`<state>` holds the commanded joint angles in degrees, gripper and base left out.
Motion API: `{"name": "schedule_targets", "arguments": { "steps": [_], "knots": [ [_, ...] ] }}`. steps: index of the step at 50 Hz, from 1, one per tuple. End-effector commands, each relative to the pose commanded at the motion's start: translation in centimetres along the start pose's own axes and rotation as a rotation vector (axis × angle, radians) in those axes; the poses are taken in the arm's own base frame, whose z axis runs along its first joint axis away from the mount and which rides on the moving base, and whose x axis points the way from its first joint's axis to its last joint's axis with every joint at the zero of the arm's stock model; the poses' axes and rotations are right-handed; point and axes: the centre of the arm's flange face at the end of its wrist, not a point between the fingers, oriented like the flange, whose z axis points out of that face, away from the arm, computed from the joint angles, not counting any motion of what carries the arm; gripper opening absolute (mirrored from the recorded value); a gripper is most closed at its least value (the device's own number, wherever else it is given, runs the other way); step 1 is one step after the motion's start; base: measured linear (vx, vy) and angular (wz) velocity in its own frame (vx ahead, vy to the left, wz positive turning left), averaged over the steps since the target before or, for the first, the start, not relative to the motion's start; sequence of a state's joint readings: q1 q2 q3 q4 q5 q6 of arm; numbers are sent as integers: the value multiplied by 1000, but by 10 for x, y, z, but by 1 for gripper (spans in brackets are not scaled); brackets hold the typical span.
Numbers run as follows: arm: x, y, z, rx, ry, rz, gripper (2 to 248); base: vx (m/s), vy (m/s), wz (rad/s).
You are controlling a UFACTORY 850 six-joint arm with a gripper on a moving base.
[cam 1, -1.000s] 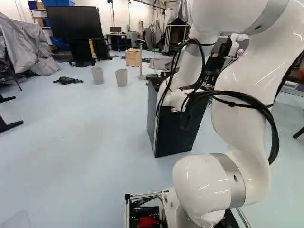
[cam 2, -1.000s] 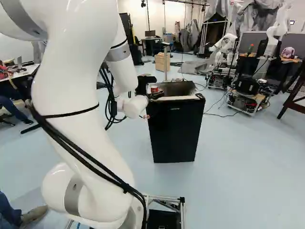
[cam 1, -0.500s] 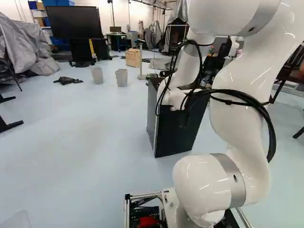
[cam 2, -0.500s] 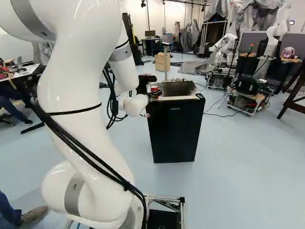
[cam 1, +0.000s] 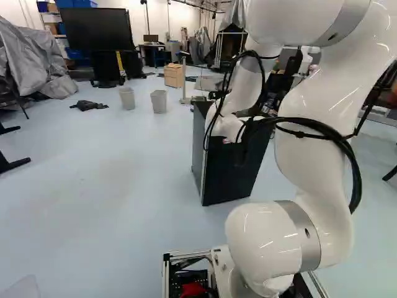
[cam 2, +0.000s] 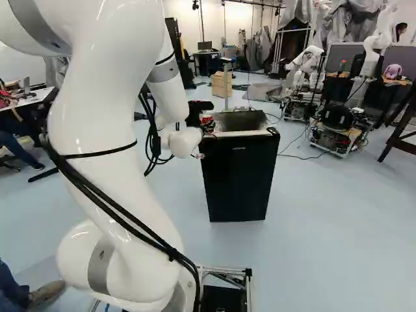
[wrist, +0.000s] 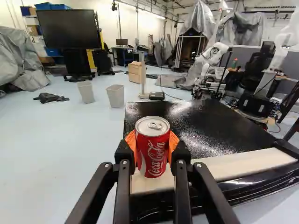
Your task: Grab a drink from the fridge
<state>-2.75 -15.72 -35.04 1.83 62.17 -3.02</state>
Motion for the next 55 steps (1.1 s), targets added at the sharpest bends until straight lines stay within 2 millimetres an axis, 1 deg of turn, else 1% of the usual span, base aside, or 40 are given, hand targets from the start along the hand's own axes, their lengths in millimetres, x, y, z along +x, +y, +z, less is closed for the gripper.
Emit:
{"name": "schedule_targets", "arguments": {
  "steps": [31, 44, 55],
  "knots": [
    [31, 1, -6, -3, 67, 2, 88, 0, 0, 0],
    [33, 1, -7, -2, 70, 2, 88, 0, 0, 0],
    [32, 1, -13, 0, 63, 3, 88, 0, 0, 0]
  ]
}}
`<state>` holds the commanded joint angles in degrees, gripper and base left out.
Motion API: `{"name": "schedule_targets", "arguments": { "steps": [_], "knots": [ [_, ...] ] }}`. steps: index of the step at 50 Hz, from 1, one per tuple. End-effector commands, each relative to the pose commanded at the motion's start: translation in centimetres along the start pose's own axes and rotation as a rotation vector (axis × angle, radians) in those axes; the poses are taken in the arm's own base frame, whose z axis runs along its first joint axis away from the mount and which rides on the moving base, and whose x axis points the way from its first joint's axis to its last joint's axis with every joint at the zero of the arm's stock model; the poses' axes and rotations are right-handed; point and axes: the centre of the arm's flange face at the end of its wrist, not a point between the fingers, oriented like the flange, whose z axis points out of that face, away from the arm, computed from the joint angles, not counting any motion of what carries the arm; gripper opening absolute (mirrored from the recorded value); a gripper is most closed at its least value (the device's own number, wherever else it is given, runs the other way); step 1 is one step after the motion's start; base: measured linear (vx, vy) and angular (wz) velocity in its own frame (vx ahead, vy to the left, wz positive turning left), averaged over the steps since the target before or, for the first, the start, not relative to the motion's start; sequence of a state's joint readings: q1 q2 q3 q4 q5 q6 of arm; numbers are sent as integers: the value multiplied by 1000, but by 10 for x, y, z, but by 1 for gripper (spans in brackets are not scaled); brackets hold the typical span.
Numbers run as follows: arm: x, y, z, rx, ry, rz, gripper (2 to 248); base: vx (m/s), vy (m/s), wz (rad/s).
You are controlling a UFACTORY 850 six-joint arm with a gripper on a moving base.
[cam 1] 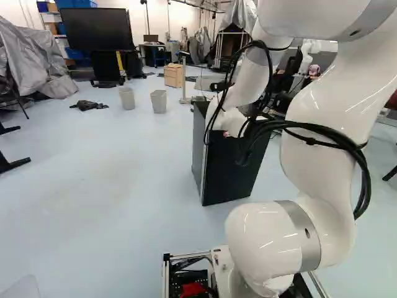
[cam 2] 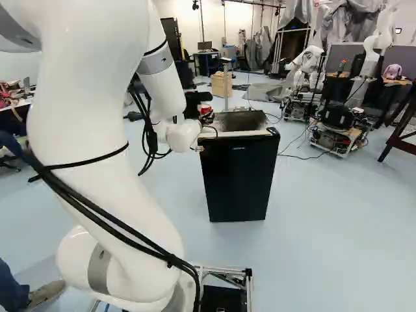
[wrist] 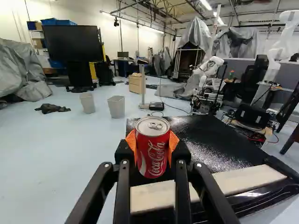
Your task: Grab a drink from the fridge
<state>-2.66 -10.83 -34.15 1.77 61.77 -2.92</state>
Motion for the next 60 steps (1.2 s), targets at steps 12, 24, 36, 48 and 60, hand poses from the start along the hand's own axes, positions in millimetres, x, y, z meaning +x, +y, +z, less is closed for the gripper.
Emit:
{"name": "schedule_targets", "arguments": {
  "steps": [12, 24, 36, 48, 60],
  "knots": [
    [-1, -1, -12, 5, -15, 2, 88, 0, 0, 0],
    [-4, -3, -31, 13, -38, 5, 88, 0, 0, 0],
    [-8, -5, -56, 24, -69, 8, 88, 0, 0, 0],
    [-15, -7, -87, 36, -107, 12, 88, 0, 0, 0],
    [-26, -9, -120, 49, -149, 16, 88, 0, 0, 0]
  ]
}}
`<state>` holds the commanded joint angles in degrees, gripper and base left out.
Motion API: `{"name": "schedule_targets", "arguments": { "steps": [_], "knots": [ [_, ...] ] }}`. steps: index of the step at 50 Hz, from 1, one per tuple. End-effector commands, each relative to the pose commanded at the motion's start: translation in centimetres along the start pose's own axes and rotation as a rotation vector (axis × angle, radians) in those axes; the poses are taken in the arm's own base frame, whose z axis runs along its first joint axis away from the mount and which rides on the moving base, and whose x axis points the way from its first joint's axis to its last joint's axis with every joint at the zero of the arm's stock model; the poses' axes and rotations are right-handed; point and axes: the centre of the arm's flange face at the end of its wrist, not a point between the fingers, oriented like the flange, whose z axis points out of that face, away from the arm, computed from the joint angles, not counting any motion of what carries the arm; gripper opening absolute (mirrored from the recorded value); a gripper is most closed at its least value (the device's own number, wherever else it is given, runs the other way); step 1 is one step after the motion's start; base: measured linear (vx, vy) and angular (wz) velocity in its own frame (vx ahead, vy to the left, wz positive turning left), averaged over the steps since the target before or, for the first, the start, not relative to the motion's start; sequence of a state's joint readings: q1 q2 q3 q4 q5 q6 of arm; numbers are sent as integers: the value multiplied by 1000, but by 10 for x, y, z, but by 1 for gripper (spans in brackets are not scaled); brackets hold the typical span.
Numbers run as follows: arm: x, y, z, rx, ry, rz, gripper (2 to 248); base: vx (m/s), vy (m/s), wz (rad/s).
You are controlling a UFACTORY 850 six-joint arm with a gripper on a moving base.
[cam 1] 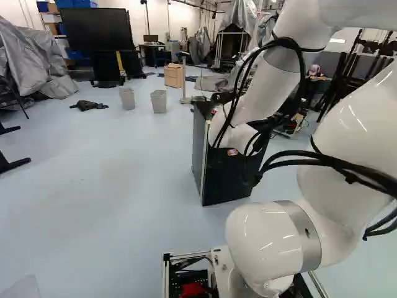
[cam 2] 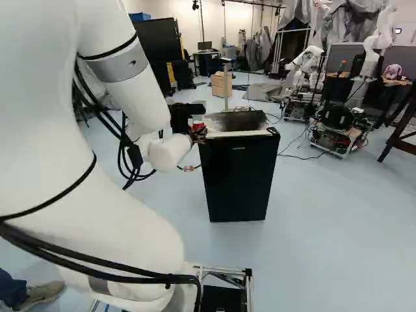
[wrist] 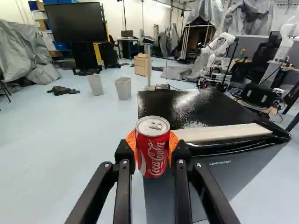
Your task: Grab a drink from the fridge
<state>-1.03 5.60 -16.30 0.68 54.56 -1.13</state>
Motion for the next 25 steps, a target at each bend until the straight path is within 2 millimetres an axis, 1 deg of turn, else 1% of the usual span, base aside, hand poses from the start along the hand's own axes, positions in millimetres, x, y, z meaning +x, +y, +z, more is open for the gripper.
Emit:
{"name": "schedule_targets", "arguments": {
  "steps": [12, 25],
  "knots": [
    [-14, -2, -26, 10, -34, 3, 88, 0, 0, 0],
    [-28, -4, -46, 19, -63, 5, 88, 0, 0, 0]
  ]
}}
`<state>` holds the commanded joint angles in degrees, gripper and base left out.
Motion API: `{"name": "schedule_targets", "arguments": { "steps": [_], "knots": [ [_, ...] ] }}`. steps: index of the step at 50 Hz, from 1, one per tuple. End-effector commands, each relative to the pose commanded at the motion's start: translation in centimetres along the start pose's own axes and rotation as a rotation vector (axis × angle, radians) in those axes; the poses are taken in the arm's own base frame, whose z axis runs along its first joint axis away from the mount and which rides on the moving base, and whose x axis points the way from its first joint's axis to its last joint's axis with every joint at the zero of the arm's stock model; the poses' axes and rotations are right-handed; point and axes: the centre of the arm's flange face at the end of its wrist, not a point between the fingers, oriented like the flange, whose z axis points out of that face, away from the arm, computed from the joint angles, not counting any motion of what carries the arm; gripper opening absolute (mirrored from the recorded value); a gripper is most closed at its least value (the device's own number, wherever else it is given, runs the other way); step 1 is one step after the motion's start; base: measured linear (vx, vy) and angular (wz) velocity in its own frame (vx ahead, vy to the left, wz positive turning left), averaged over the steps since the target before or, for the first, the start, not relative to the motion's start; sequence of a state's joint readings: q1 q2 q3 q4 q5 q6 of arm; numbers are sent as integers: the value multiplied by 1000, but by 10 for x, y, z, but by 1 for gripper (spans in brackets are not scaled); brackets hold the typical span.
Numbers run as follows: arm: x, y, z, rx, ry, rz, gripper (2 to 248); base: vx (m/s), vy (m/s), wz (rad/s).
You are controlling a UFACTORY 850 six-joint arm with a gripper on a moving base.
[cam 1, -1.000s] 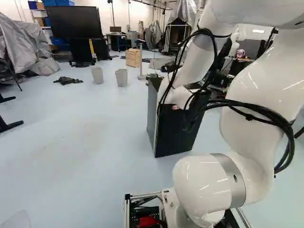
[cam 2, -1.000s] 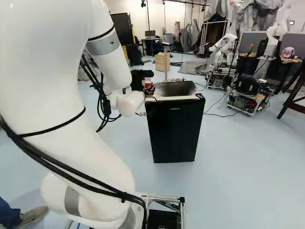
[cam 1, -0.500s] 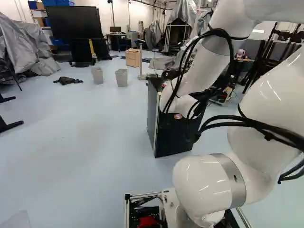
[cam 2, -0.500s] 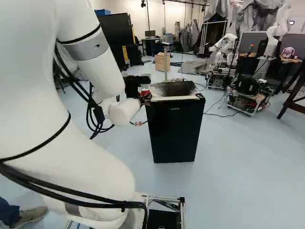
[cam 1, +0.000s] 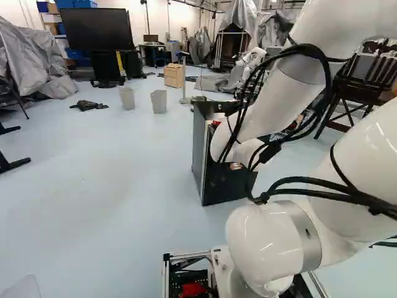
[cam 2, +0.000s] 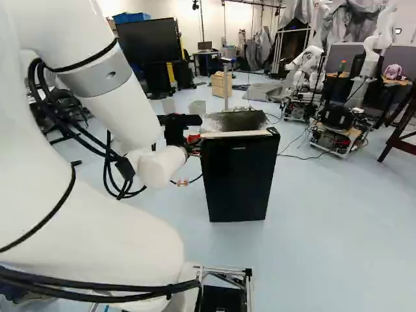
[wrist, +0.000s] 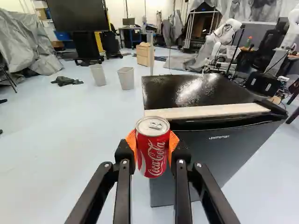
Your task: Grab a drink from the fridge
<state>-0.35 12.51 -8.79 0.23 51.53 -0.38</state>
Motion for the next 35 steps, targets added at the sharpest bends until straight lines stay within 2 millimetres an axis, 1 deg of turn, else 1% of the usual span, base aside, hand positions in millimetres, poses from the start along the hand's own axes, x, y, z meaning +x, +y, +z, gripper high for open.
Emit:
{"name": "schedule_targets", "arguments": {
  "steps": [17, 35],
  "knots": [
    [-13, -1, -16, 7, -24, 2, 88, 0, 0, 0],
    [-17, -2, -22, 9, -32, 2, 88, 0, 0, 0]
  ]
}}
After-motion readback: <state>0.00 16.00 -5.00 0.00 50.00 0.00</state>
